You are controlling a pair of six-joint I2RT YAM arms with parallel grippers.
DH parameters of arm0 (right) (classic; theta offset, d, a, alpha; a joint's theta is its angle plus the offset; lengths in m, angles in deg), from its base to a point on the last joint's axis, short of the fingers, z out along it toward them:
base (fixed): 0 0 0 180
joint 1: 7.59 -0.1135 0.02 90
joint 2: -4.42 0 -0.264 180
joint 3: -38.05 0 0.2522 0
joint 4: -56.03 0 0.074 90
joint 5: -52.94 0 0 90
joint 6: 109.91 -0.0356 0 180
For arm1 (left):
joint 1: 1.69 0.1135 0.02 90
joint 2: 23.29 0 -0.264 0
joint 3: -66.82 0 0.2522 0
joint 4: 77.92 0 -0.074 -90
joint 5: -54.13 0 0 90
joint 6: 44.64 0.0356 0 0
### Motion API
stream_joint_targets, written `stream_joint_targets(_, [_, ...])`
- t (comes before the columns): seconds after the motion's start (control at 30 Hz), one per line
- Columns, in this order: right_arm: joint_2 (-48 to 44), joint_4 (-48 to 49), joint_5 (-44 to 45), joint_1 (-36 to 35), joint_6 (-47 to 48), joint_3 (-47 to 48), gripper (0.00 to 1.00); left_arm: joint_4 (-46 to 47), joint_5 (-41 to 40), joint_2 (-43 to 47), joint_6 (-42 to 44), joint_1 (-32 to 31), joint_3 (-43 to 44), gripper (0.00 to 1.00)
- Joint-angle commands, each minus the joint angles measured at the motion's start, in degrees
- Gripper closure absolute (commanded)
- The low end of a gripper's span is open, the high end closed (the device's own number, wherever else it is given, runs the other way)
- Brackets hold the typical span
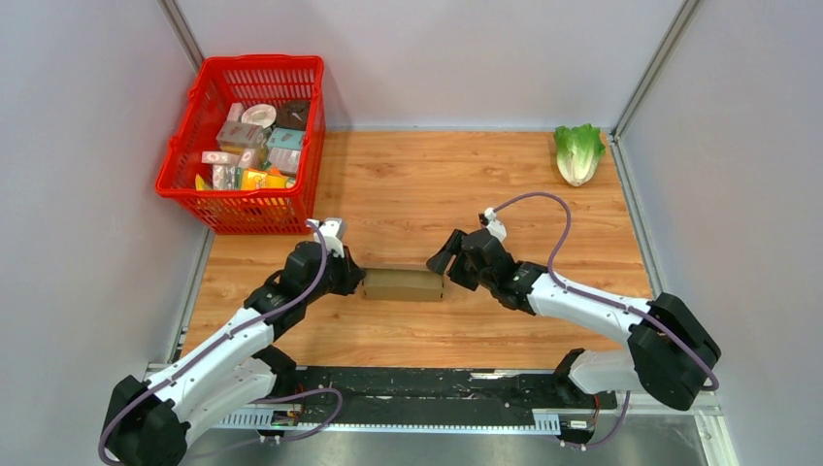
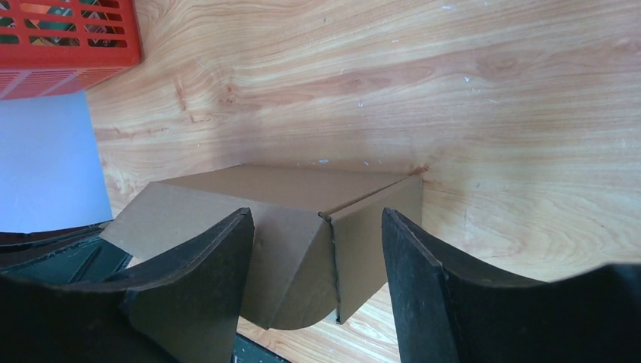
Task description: Fold the paper box
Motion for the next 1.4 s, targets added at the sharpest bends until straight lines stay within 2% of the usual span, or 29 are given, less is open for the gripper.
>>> stream_joint_targets(0.0, [-2.03,6.74,3.04,-2.29,1.74,-3.7,0.35,-3.82,0.96,0.59,-0.34,-0.29,-1.74,0.91])
stream_joint_targets(0.03, [-2.47,9.61,5.22,-3.08,2.62,-4.58,0.35,-3.73,1.4,0.59,-0.34,-0.38,-1.83,0.88])
stream_joint_targets(0.17, [-2.3,14.38,10.51,-6.34,6.23,-7.48,0.35,-3.64,3.51,2.95,-0.95,-0.47,-2.71,0.67])
stream_joint_targets(0.27, [-1.51,16.93,13.5,-8.1,8.08,-9.24,0.34,-7.14,3.86,6.99,-1.22,-0.47,-3.23,0.59])
stream_joint_targets(0.53, [0.07,19.92,18.59,-11.08,11.07,-10.39,0.34,-20.95,4.82,19.22,-4.63,-0.47,-1.3,0.48])
stream_joint_targets(0.6, [0.69,20.01,19.65,-12.05,11.94,-10.3,0.34,-22.01,7.99,21.07,-6.83,-0.47,-0.52,0.5])
stream_joint_targets(0.67, [1.13,20.19,21.15,-12.67,12.47,-10.48,0.33,-21.93,9.92,22.21,-9.65,-0.47,0.71,0.57])
stream_joint_targets(0.73, [1.22,20.27,22.29,-13.37,13.09,-11.0,0.33,-19.92,11.76,22.48,-11.14,-0.47,2.91,0.59])
stream_joint_targets(0.83, [1.3,20.8,23.26,-13.64,13.7,-11.62,0.33,-13.41,12.83,19.59,-11.76,-0.47,5.98,0.62])
stream_joint_targets(0.93, [1.31,20.54,23.44,-13.9,14.58,-11.71,0.33,-9.98,13.36,12.74,-10.63,-0.47,10.9,0.68])
stream_joint_targets(1.17, [-0.19,19.31,23.79,-14.25,15.64,-11.36,0.32,-6.99,5.28,0.61,-5.79,-0.21,15.13,0.79])
stream_joint_targets(1.37, [-1.42,18.69,23.96,-14.25,15.99,-11.53,0.32,-4.19,5.35,-1.69,-4.99,-0.12,11.37,0.86])
